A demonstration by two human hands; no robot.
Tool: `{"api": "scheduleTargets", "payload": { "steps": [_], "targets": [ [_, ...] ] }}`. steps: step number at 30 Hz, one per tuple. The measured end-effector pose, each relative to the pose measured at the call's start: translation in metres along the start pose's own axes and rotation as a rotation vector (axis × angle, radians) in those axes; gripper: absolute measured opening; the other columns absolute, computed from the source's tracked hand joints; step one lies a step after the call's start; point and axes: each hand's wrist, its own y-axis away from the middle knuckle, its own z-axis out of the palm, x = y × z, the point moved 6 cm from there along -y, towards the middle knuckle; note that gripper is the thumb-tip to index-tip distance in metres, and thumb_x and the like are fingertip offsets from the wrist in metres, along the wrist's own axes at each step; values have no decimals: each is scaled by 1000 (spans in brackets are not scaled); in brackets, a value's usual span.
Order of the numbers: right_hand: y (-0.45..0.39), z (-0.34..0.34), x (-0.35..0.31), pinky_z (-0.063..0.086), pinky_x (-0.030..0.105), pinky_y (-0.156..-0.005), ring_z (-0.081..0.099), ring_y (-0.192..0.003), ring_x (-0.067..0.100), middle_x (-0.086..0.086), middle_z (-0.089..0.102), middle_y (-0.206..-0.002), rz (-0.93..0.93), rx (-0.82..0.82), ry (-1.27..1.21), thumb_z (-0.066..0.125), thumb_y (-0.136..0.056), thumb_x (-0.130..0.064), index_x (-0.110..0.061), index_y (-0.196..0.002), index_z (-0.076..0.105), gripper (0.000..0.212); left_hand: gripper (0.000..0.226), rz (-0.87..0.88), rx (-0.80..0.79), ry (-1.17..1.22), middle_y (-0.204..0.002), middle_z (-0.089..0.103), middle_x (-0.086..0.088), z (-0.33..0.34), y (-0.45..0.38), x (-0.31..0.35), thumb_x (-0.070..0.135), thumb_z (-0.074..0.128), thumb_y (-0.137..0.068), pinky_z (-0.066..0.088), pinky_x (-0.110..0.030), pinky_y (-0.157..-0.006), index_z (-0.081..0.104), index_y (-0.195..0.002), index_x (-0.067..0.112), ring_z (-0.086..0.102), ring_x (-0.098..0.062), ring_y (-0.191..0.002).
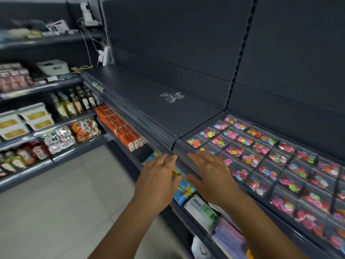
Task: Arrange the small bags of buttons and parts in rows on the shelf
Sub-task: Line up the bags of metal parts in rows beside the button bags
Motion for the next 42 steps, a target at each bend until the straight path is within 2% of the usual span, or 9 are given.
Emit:
{"api": "scheduleTargets", "payload": {
  "steps": [3, 15, 24, 31, 37, 42],
  "targets": [
    [-34, 3, -9, 4, 34, -117, 8, -145, 13, -10, 14, -156, -13, -13, -5, 46, -93, -49, -33, -148, 18, 63, 60, -18, 9, -4, -150, 31, 3, -3, -20, -23, 43, 45, -95, 21, -28, -114, 24, -148, 23, 27, -15, -138],
    [-206, -15, 3, 8, 34, -116, 10, -144, 13, -7, 15, -157, -28, -28, -35, 45, -93, -49, -33, -149, 18, 64, 61, 40, -13, -9, -153, 28, 3, 0, -185, -92, 43, 42, -97, 17, -26, -114, 19, -150, 23, 23, -14, -140],
    [-309, -34, 27, 14, 36, -116, 17, -142, 16, -6, 22, -154, 40, 1, -74, 49, -93, -45, -29, -147, 22, 63, 60, 58, -15, 31, -149, 36, 0, 12, -294, -122, 38, 48, -95, 25, -31, -114, 26, -148, 19, 31, -17, -137],
    [-372, -24, 38, 20, 41, -117, 20, -142, 19, -3, 24, -154, 135, 21, -95, 49, -94, -40, -28, -147, 23, 61, 61, 108, -57, 71, -150, 35, -1, 33, -369, -148, 35, 51, -94, 27, -33, -113, 27, -148, 18, 31, -20, -137],
    [-425, -8, 46, 22, 39, -113, 21, -140, 21, -4, 22, -155, 250, 46, -86, 47, -95, -38, -27, -148, 23, 59, 60, 217, -168, 96, -153, 29, -2, 58, -426, -166, 35, 50, -95, 23, -33, -115, 26, -148, 18, 24, -20, -141],
    [-455, 8, 55, 12, 44, -116, 4, -146, 18, -6, 3, -159, 361, -30, 0, 38, -98, -34, -27, -150, 13, 58, 61, 280, -336, 82, -159, 12, -4, 85, -452, -180, 40, 45, -96, 15, -36, -118, 22, -149, 18, 8, -21, -146]
  ]
}}
